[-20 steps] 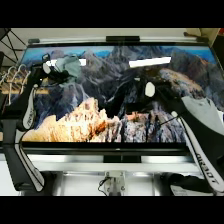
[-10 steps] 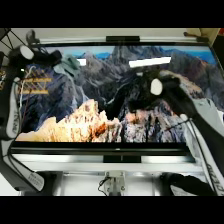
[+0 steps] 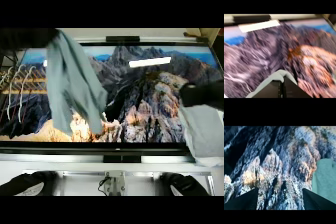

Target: Fold the shirts.

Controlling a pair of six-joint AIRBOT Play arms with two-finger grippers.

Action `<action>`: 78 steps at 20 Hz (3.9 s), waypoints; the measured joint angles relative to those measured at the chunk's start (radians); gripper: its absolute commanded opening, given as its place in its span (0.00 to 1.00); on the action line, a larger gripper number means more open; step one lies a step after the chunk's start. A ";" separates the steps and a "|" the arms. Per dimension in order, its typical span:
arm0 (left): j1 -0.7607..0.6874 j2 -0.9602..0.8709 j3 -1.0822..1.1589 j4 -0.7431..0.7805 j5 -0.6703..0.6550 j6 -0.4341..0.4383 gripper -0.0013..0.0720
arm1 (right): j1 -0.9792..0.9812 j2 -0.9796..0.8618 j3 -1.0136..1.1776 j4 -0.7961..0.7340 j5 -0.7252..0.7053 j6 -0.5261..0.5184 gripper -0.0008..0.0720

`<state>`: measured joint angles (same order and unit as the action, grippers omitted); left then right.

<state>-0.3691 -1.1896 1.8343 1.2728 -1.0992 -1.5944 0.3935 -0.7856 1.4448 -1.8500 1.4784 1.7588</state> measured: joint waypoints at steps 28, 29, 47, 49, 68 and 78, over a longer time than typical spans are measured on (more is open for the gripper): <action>-0.076 0.052 -1.076 -0.219 0.152 -0.172 0.81 | 0.000 -0.280 -0.690 0.616 -0.264 -0.117 0.90; -0.098 0.034 -1.096 -0.242 0.201 -0.172 0.81 | 0.000 -0.304 -0.692 0.630 -0.272 -0.122 0.90; -0.158 -0.040 -1.118 -0.364 0.395 -0.113 0.05 | 0.002 -0.551 -0.665 0.740 -0.472 -0.163 0.11; -0.092 0.016 -1.078 -0.323 0.340 -0.087 0.05 | 0.000 -0.505 -0.599 0.637 -0.446 -0.163 0.11; 0.437 0.482 0.185 0.023 0.190 -0.038 0.05 | 0.000 0.241 0.146 -0.163 -0.428 -0.019 0.11; 0.443 0.320 -0.095 0.183 0.050 -0.044 0.05 | 0.001 0.073 -0.229 -0.036 0.084 0.080 0.11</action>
<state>0.0742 -0.8692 1.7397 1.4563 -1.0489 -1.6382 0.3946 -0.7124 1.2156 -1.8862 1.5627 1.8393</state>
